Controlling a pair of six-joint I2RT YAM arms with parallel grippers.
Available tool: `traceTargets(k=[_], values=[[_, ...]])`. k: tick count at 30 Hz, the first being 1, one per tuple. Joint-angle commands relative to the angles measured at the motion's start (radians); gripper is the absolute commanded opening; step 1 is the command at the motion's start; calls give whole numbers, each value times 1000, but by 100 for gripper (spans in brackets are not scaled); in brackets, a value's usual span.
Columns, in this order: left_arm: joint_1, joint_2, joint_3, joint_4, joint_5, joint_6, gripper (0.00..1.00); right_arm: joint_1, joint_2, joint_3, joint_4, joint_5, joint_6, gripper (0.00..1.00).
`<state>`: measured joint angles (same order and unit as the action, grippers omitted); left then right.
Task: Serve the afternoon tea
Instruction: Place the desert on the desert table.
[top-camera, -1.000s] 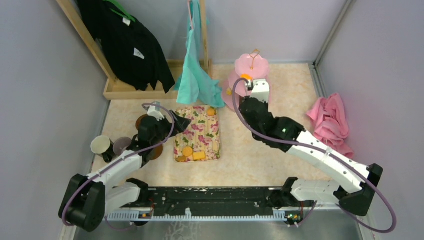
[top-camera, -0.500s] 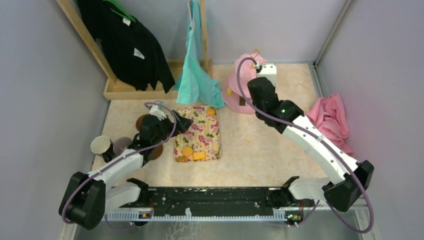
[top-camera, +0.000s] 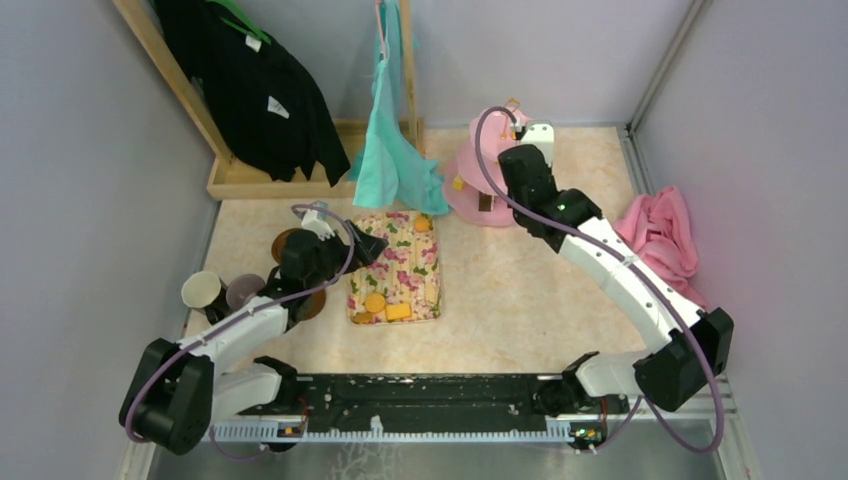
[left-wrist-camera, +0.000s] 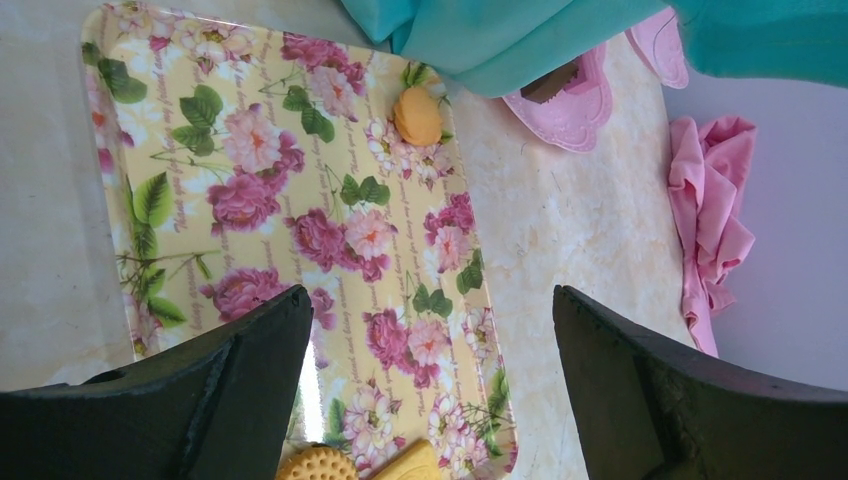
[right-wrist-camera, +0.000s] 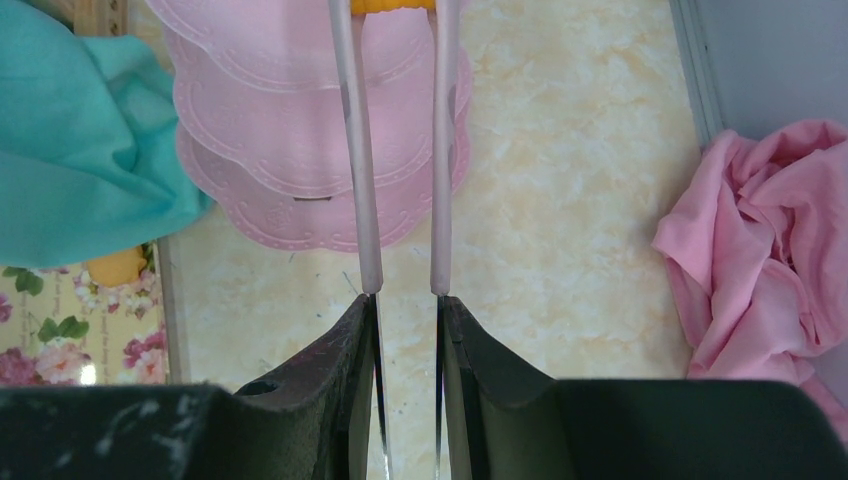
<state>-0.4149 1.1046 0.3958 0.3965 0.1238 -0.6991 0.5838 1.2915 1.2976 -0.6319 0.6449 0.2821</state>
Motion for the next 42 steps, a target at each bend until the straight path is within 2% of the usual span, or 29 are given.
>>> traceTargets(k=[1,11,29,31,34,37,42], values=[[-7,14,12,51,15,9,94,-40,5,54,56,-27,-16,0],[-6,40,23,65,17,11,94,-105,83,110,73,-82,-44,0],[-8,64,38,76,11,23,94,-144,211,221,74,-133,-76,1],[-8,66,37,77,12,21,94,-146,215,226,71,-136,-76,4],[-8,67,37,77,11,20,94,-155,216,231,68,-145,-76,15],[-8,67,36,79,10,17,94,-162,222,234,62,-153,-75,17],[-8,67,35,81,12,15,94,-167,228,239,58,-163,-73,26]])
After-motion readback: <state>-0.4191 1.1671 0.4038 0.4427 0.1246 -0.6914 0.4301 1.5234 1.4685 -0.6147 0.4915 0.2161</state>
